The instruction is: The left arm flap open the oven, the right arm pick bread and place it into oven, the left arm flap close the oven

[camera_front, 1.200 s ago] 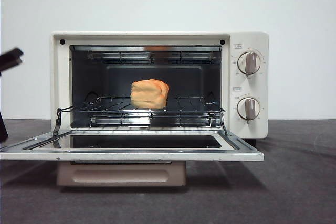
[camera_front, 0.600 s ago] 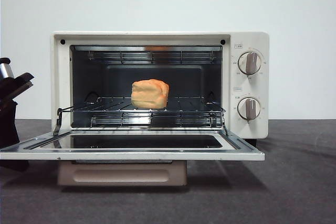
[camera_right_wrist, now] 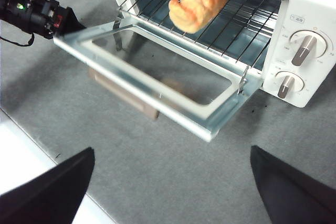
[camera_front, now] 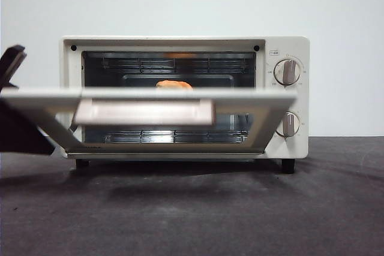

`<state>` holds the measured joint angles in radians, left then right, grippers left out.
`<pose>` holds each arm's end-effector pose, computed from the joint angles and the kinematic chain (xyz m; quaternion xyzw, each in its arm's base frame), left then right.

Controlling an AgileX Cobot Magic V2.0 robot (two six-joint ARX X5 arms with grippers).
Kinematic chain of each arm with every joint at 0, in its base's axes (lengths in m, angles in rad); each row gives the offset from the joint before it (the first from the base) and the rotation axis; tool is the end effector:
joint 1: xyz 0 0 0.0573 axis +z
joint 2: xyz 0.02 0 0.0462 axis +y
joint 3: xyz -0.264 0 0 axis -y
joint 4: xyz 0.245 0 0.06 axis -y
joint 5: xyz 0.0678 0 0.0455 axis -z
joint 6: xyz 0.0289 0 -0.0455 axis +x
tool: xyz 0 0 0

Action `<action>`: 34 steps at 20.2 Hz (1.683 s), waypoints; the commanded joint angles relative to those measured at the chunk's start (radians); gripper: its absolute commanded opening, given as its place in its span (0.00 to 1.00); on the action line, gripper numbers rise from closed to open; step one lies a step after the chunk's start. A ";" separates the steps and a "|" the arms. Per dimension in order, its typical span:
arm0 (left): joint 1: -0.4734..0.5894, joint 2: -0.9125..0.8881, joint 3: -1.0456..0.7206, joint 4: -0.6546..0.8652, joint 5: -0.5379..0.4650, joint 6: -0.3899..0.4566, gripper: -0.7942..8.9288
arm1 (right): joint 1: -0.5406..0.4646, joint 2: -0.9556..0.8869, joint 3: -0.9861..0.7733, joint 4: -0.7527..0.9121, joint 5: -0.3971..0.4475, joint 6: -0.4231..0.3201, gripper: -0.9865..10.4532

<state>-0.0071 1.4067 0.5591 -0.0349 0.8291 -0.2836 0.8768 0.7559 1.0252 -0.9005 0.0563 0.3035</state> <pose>0.2393 -0.0230 0.1525 -0.2857 0.4395 -0.3081 0.7939 0.0819 0.0959 0.3506 -0.0062 0.3313 0.3329 0.8828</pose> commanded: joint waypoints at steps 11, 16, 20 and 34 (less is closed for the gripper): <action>0.053 -0.075 0.014 0.342 0.066 -0.190 0.10 | 0.011 0.007 0.007 0.009 0.024 0.037 0.50; 0.053 -0.095 0.016 0.334 0.065 -0.202 0.10 | 0.011 0.007 0.007 0.010 0.024 0.038 0.50; 0.051 -0.155 0.016 0.314 0.061 -0.200 0.10 | 0.011 0.007 0.007 0.010 0.024 0.037 0.50; -0.040 -0.531 0.167 -0.357 -0.246 0.117 0.10 | 0.011 0.008 0.007 0.010 0.051 0.029 0.50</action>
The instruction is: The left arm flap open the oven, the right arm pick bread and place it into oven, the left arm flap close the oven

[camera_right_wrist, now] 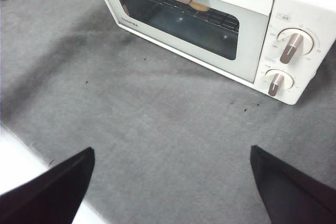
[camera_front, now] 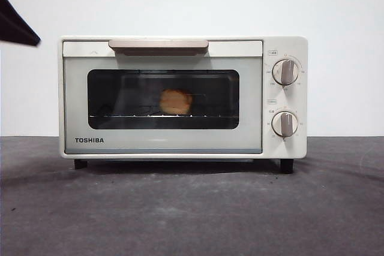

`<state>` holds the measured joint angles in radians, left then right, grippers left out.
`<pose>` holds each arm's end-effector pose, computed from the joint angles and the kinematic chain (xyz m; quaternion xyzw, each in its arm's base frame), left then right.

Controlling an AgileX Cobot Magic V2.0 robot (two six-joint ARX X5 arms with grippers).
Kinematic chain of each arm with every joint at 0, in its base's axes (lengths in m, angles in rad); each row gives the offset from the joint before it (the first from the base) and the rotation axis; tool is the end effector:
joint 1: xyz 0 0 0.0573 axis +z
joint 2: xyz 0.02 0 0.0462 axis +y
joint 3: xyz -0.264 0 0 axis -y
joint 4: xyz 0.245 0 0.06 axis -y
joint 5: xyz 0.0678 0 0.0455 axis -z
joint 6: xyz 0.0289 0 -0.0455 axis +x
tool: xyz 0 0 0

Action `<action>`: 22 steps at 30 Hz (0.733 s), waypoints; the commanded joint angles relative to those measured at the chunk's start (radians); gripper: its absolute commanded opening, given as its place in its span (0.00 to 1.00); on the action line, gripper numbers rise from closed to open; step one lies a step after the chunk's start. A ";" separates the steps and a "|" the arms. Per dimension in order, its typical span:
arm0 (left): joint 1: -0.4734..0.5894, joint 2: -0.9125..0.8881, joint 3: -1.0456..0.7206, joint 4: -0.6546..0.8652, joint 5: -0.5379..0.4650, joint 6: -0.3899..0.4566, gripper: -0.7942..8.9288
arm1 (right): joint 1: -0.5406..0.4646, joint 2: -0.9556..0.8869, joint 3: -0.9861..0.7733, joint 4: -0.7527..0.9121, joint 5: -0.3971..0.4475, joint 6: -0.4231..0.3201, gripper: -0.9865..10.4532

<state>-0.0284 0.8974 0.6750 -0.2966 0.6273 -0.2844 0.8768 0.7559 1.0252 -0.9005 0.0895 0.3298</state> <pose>0.1862 -0.0223 0.2691 -0.2046 0.2868 -0.2733 0.8951 0.0826 0.0953 0.3506 0.0019 0.3310 0.3146 0.8897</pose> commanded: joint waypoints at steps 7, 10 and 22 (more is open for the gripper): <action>-0.089 -0.106 0.190 -0.362 -0.141 0.206 0.10 | 0.011 0.008 0.007 0.025 0.043 0.002 0.50; -0.105 -0.134 0.224 -0.432 -0.142 0.214 0.10 | 0.011 0.008 0.007 0.027 0.043 0.001 0.50; -0.111 -0.290 0.261 -0.564 -0.141 0.214 0.10 | 0.011 0.008 0.007 0.034 0.043 -0.025 0.09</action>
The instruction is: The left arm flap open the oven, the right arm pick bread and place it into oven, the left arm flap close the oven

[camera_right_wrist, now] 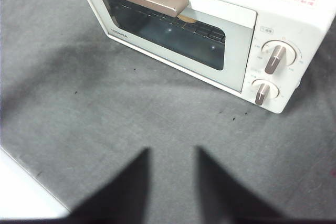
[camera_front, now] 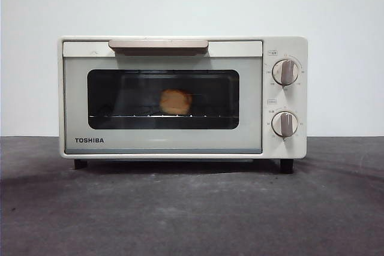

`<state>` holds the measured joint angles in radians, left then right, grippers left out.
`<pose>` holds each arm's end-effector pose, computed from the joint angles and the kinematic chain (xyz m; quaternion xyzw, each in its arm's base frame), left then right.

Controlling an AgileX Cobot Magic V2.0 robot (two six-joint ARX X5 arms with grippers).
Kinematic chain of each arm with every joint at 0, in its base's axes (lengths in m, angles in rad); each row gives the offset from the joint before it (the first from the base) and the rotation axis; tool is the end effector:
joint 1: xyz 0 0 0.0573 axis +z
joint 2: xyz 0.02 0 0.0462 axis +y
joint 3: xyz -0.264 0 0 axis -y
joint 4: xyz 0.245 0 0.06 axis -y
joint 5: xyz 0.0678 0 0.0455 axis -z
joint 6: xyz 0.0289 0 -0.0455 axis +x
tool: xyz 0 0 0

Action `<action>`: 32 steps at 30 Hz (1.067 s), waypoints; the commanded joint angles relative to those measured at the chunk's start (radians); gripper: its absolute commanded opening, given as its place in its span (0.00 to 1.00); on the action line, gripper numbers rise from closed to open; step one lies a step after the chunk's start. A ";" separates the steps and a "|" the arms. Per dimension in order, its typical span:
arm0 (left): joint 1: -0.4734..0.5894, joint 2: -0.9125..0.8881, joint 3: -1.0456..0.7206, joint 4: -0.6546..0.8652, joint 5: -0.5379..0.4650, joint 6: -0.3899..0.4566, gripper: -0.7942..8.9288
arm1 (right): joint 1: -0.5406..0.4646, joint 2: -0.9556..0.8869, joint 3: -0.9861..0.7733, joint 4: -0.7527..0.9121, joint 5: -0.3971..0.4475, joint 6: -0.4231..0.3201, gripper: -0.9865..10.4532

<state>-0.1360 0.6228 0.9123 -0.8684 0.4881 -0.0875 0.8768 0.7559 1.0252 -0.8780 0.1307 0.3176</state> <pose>0.0986 -0.0272 0.3339 -0.0898 0.2936 -0.2817 0.9091 0.0843 0.0954 0.3525 -0.0023 0.3141 0.3018 0.9001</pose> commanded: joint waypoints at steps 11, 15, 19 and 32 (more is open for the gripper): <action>-0.003 -0.103 0.024 0.008 -0.002 0.017 0.10 | 0.011 0.007 0.007 0.014 0.002 -0.012 0.09; -0.003 -0.108 0.024 0.008 -0.002 0.017 0.10 | 0.011 0.007 0.007 0.014 0.002 -0.012 0.09; -0.003 -0.108 0.024 0.008 -0.002 0.017 0.10 | 0.011 0.007 0.007 0.014 0.002 -0.012 0.09; 0.066 -0.188 -0.098 0.416 -0.173 0.229 0.10 | 0.011 0.007 0.007 0.014 0.002 -0.012 0.09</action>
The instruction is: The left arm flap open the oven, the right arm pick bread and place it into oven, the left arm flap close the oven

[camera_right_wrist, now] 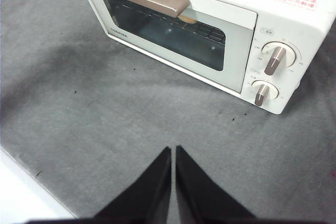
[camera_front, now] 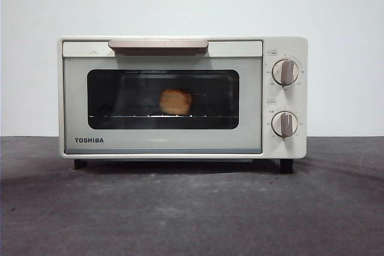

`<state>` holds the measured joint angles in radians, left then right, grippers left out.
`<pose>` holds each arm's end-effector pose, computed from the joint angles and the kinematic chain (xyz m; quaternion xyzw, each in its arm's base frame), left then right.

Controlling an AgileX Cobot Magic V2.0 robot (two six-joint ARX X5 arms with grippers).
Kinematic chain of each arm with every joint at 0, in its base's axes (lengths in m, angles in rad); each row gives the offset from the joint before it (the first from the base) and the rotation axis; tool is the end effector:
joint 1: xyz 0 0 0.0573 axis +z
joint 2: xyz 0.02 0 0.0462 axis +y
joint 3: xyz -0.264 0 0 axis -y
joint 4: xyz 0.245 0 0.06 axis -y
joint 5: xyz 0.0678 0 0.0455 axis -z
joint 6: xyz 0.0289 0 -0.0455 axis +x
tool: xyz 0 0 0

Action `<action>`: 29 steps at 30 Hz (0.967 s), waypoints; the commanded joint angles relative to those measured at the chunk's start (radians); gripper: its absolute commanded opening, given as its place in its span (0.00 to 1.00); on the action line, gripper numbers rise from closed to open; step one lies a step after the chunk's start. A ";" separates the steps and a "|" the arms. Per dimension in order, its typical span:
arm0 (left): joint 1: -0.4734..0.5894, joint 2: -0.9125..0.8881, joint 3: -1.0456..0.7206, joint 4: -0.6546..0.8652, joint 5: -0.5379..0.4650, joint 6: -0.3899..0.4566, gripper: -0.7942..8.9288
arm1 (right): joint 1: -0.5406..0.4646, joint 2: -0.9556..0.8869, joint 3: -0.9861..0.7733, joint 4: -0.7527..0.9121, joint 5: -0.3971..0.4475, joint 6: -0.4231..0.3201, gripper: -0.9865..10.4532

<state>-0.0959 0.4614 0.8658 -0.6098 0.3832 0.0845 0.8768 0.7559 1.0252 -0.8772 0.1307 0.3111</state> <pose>0.0765 -0.0182 0.3533 0.0262 0.0914 -0.2401 0.9661 0.0843 0.0954 0.3525 -0.0051 0.3128 0.3029 0.9002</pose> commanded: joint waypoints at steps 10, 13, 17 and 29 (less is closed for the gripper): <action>0.130 -0.261 -0.451 0.478 -0.326 0.060 0.10 | 0.011 0.007 0.007 0.016 0.002 -0.005 0.09; 0.138 -0.322 -0.555 0.475 -0.340 0.061 0.10 | 0.011 0.007 0.007 0.016 0.002 -0.005 0.09; 0.142 -0.387 -0.669 0.471 -0.340 0.060 0.10 | 0.011 0.007 0.007 0.016 0.002 -0.005 0.09; 0.142 -0.458 -0.815 0.455 -0.340 0.060 0.10 | 0.011 0.007 0.007 0.016 0.002 -0.005 0.09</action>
<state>0.0437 0.0044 0.0544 -0.1612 0.0475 0.1398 0.8768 0.7563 1.0252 -0.8715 0.1307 0.3111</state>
